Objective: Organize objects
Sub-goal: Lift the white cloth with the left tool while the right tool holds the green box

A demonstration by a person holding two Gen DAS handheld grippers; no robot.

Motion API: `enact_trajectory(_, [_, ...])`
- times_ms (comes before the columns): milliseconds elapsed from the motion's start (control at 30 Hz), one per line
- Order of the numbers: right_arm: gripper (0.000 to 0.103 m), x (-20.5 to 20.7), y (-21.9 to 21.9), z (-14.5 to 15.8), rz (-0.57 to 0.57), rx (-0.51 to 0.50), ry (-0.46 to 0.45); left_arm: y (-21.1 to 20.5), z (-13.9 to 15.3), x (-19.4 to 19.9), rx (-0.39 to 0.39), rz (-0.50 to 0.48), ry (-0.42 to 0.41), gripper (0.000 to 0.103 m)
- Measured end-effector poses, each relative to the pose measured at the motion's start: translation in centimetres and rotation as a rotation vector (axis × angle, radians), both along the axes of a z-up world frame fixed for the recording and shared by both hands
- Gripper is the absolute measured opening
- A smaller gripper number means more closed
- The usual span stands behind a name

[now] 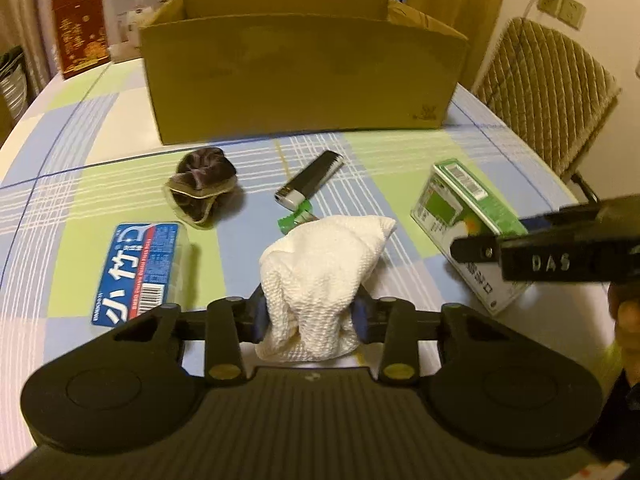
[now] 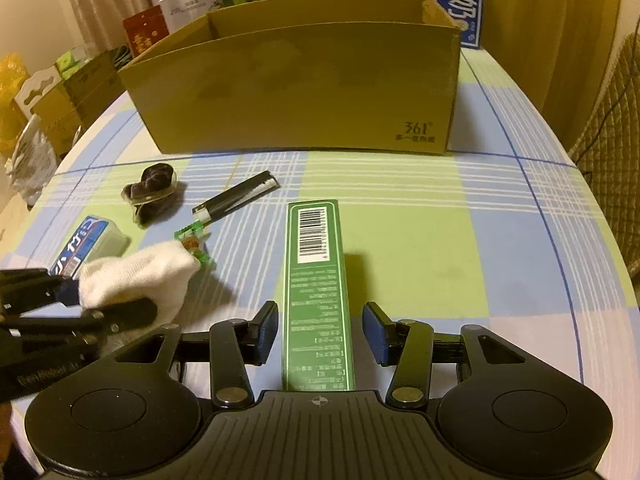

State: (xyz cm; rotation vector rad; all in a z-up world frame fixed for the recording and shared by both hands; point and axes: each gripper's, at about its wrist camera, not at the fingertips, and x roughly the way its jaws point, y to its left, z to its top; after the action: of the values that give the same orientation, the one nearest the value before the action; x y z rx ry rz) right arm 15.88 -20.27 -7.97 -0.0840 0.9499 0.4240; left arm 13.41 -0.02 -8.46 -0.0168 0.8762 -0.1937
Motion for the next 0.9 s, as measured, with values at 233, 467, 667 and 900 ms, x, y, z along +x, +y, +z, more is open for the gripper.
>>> enact_trajectory(233, [0.028, -0.3, 1.2, -0.8, 0.035, -0.064, -0.022, 0.3, 0.8, -0.5, -0.006, 0.024, -0.004, 0.034])
enact_trajectory(467, [0.028, -1.3, 0.3, 0.6, -0.005, -0.043, -0.046, 0.7, 2.5, -1.4, -0.021, 0.052, -0.015, 0.034])
enact_trajectory(667, [0.027, -3.9, -0.3, 3.3, -0.024, 0.017, -0.056, 0.7, 4.0, -3.0, -0.026, 0.062, -0.025, 0.034])
enact_trajectory(900, [0.027, -6.6, -0.8, 5.1, -0.031, 0.035, -0.070, 0.1, 5.5, -5.2, -0.030, 0.058, -0.041, 0.034])
